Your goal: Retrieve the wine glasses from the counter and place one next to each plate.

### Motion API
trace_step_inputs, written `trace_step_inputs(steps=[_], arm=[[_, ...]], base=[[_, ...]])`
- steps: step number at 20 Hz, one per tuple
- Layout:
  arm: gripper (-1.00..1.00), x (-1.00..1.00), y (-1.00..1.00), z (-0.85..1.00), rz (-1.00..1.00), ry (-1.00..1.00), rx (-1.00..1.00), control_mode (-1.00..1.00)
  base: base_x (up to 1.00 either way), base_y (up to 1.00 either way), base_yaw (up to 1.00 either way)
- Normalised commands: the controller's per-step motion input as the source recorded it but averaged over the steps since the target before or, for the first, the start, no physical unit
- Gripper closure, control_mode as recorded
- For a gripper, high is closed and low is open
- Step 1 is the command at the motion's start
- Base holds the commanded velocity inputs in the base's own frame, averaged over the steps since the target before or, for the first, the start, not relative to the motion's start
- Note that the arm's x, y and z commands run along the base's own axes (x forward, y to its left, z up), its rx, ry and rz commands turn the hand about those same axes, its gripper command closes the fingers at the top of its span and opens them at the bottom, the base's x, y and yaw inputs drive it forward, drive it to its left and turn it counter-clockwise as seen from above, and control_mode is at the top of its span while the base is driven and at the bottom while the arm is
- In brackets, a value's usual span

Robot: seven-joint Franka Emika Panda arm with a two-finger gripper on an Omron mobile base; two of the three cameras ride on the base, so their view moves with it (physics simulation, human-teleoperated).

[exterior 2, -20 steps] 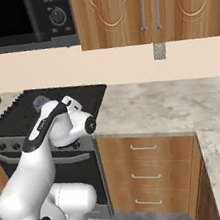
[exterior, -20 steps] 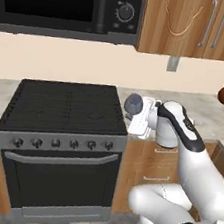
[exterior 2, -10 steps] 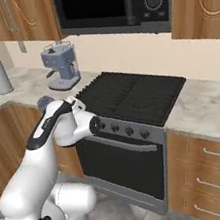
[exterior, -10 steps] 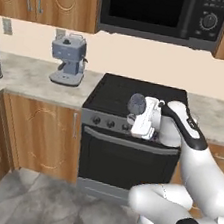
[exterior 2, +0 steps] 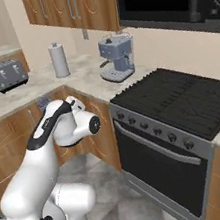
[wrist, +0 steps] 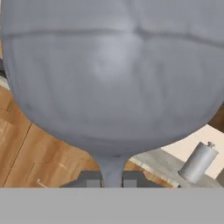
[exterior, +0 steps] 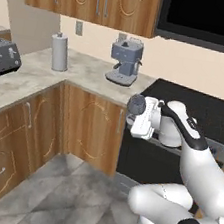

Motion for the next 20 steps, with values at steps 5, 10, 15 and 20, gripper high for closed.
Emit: trace_step_inputs(steps=[5,10,15,20], arm=[[1.0,0.0,0.0,0.0,0.0,0.0,0.0,1.0],[1.0,0.0,0.0,0.0,0.0,0.0,0.0,1.0],[1.0,0.0,0.0,0.0,0.0,0.0,0.0,1.0],[1.0,0.0,0.0,0.0,0.0,0.0,0.0,1.0]], base=[[-0.32,0.21,0.52],[-0.36,0.28,0.56],[-0.12,0.1,0.53],[-0.23,0.03,0.52]])
